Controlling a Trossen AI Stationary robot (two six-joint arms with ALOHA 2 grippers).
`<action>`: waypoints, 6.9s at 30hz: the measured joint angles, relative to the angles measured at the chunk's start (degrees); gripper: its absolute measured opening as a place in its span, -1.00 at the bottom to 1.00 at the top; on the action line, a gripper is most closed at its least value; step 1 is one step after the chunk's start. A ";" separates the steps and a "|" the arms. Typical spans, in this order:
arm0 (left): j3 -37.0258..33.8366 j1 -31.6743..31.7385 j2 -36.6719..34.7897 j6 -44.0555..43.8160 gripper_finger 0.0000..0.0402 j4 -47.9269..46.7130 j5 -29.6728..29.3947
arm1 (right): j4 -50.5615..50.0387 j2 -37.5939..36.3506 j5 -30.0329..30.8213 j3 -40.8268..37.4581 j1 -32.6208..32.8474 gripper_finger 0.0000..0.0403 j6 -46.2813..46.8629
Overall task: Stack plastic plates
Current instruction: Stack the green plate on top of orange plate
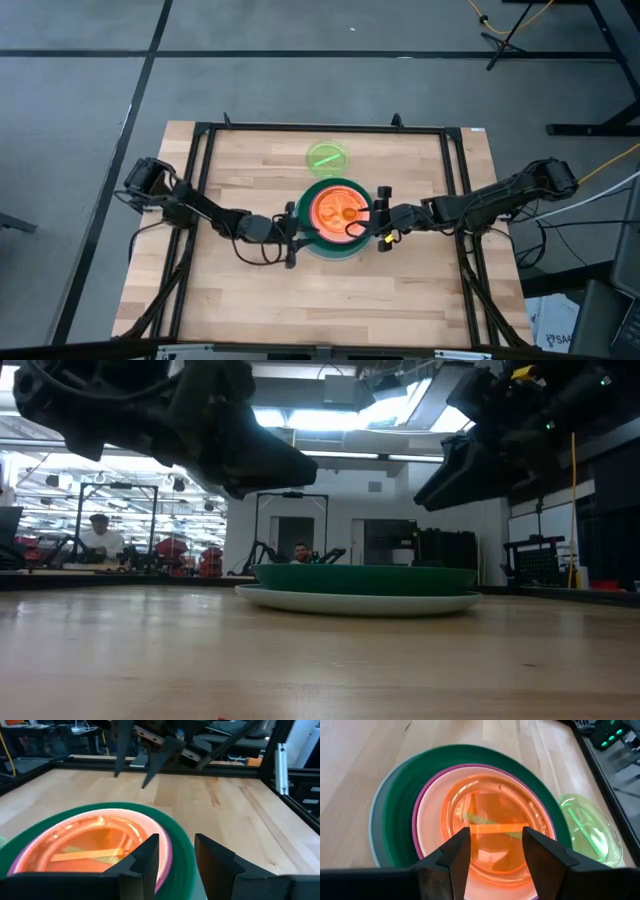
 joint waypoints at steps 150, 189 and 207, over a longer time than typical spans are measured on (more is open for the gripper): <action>26.71 50.83 15.70 -20.89 0.04 -47.27 29.96 | -4.03 -1.97 2.99 -0.06 -0.02 -0.15 7.69; 26.58 48.18 15.81 -14.85 -0.98 -41.15 19.36 | -4.18 -1.95 2.99 -0.06 -0.02 -0.15 7.68; 26.58 47.99 15.81 -14.81 -0.99 -34.58 18.11 | -5.20 -1.95 2.99 -0.06 0.00 -0.15 8.84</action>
